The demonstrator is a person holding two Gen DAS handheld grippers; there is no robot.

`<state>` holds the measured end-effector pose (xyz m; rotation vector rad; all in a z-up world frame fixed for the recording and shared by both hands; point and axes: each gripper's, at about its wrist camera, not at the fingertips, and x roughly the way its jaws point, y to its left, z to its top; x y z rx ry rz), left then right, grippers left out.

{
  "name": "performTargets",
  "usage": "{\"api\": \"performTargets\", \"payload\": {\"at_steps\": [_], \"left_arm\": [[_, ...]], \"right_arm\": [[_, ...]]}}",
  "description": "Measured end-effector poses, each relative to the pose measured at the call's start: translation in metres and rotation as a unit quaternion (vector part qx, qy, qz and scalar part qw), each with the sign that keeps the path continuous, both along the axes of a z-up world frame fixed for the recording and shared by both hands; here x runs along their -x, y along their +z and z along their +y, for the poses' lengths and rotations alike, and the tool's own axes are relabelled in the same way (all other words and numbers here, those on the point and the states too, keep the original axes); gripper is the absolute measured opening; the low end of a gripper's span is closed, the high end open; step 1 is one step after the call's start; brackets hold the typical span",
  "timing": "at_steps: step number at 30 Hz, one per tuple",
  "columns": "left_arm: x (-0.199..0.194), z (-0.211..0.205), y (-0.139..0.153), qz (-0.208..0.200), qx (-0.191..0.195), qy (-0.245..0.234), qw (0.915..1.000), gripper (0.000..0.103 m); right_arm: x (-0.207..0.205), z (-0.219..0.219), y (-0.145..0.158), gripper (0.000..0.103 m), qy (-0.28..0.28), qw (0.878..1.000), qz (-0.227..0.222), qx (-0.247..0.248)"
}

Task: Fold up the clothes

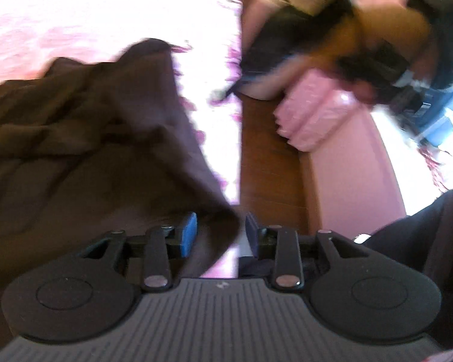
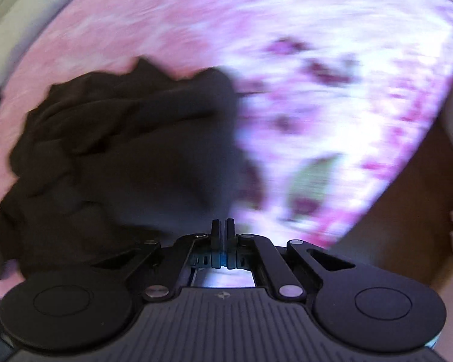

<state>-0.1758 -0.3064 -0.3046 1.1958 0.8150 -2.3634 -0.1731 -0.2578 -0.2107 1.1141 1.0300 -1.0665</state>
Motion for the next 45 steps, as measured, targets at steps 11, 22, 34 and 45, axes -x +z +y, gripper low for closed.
{"api": "performTargets", "payload": {"at_steps": [11, 22, 34, 45], "left_arm": [[-0.136, -0.049, -0.021, -0.188, 0.063, 0.227, 0.9536, 0.068], [-0.103, -0.085, -0.004, -0.170, 0.186, 0.096, 0.9629, 0.073], [0.068, -0.066, 0.038, -0.050, 0.413, -0.379, 0.8268, 0.075], [0.137, -0.111, 0.079, -0.058, 0.408, -0.419, 0.8093, 0.001]], "right_arm": [[-0.031, 0.005, 0.021, 0.063, 0.102, 0.992, -0.052, 0.044], [-0.088, 0.054, -0.035, 0.085, 0.137, 0.988, -0.054, -0.045], [-0.045, 0.063, 0.058, 0.003, 0.226, 0.968, -0.007, 0.106], [-0.038, 0.073, 0.123, 0.002, 0.354, 0.906, -0.014, 0.230]]}}
